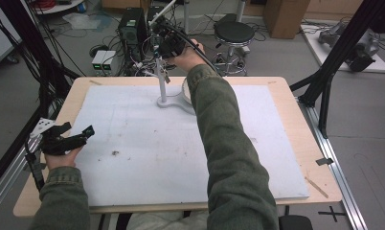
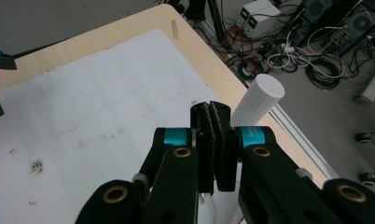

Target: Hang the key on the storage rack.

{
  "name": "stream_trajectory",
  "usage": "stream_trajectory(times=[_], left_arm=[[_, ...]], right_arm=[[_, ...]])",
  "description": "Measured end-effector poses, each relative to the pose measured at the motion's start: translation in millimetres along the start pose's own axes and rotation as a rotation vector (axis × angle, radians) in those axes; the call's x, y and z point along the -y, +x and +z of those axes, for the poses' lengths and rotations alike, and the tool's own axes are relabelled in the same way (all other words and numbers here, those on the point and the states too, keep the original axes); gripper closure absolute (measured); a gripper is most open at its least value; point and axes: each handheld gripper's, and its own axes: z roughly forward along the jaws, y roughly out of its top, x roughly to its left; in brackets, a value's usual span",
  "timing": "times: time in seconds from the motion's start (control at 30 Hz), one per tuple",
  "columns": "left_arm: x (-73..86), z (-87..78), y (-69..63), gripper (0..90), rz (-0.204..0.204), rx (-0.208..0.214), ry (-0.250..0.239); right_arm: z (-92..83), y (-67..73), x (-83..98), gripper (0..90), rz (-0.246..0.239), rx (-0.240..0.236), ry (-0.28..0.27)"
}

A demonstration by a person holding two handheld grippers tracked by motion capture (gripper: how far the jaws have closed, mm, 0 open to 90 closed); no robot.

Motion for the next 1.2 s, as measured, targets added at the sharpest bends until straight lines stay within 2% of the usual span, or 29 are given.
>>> stream_trajectory(times=[0.5, 0.63, 0.8, 1.0, 1.1, 1.2], left_arm=[[0.4, 1.8, 0.3, 1.7, 0.003, 0.000, 0.005], [0.4, 1.8, 0.4, 1.7, 0.002, 0.001, 0.005], [0.5, 2.0, 1.0, 1.7, 0.002, 0.001, 0.004], [0.6, 2.3, 1.2, 1.7, 0.001, -0.001, 0.005], [0.6, 2.3, 1.6, 1.7, 0.000, -0.004, 0.001], [0.5, 1.9, 2.3, 1.7, 0.001, -0.006, 0.004]], right_arm=[[9.3, -3.9, -3.0, 89.0, 0.016, 0.013, -0.025], [12.1, -3.5, -4.0, 89.0, 0.012, 0.021, -0.026], [16.8, -2.3, -5.1, 89.0, 0.019, 0.009, -0.033], [23.9, -0.7, -6.7, 88.7, 0.016, 0.023, -0.028], [26.1, -1.0, -6.0, 86.5, 0.025, 0.031, -0.016], [23.7, -1.3, -5.7, 79.1, 0.036, 0.036, -0.028]])
